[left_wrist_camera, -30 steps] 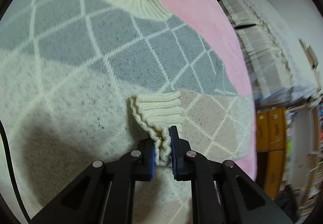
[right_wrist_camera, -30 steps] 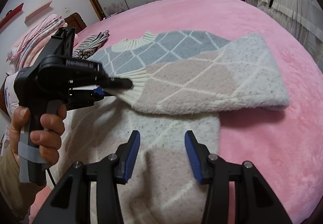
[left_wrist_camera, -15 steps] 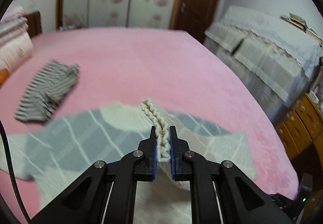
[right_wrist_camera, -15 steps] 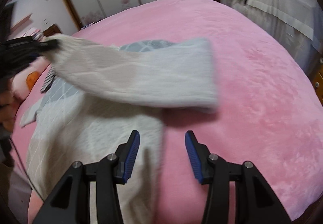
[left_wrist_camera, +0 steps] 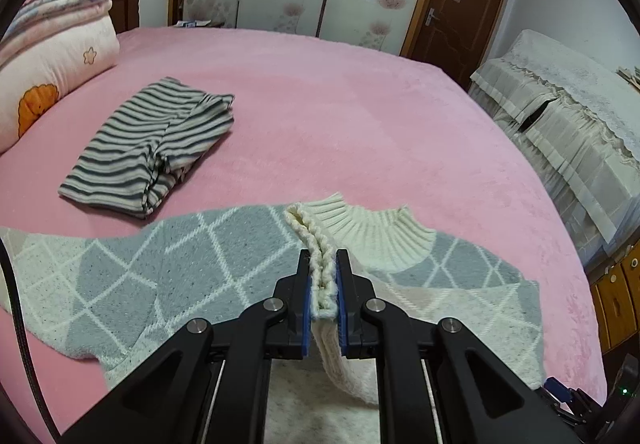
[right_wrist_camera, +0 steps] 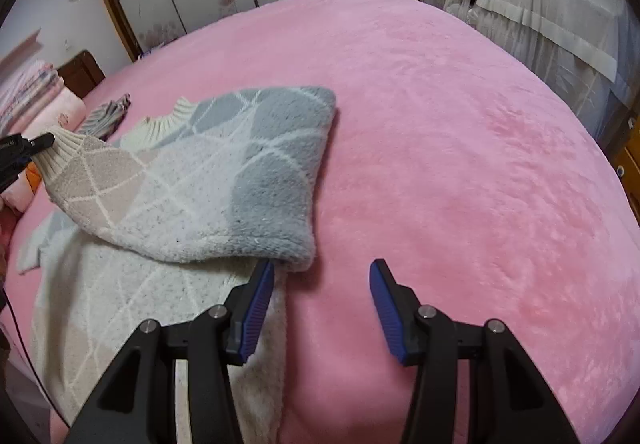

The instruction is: Fold small clothes

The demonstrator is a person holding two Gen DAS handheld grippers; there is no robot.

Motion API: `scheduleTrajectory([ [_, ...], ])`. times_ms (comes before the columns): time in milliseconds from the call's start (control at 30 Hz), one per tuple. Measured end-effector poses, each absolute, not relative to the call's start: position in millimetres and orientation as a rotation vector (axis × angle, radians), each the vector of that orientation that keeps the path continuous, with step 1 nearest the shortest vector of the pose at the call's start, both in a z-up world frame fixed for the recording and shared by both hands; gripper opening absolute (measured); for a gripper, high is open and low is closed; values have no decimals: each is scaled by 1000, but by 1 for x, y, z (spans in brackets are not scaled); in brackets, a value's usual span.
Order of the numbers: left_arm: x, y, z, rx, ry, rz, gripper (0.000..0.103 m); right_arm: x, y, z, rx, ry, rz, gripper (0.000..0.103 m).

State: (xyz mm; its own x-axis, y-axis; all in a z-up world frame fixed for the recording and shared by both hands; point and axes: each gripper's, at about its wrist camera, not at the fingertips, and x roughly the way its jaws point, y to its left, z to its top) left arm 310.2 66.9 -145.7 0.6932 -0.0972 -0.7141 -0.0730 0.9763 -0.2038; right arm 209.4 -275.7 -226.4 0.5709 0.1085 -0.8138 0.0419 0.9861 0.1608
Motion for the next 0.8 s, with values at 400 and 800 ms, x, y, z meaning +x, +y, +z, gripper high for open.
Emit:
scheduleTrajectory([
  [400, 326, 88, -168, -260, 809, 12, 8, 216, -254, -223, 68, 914, -29, 10],
  [800, 322, 126, -225, -379, 882, 69, 8, 215, -255, -227, 82, 922, -65, 9],
])
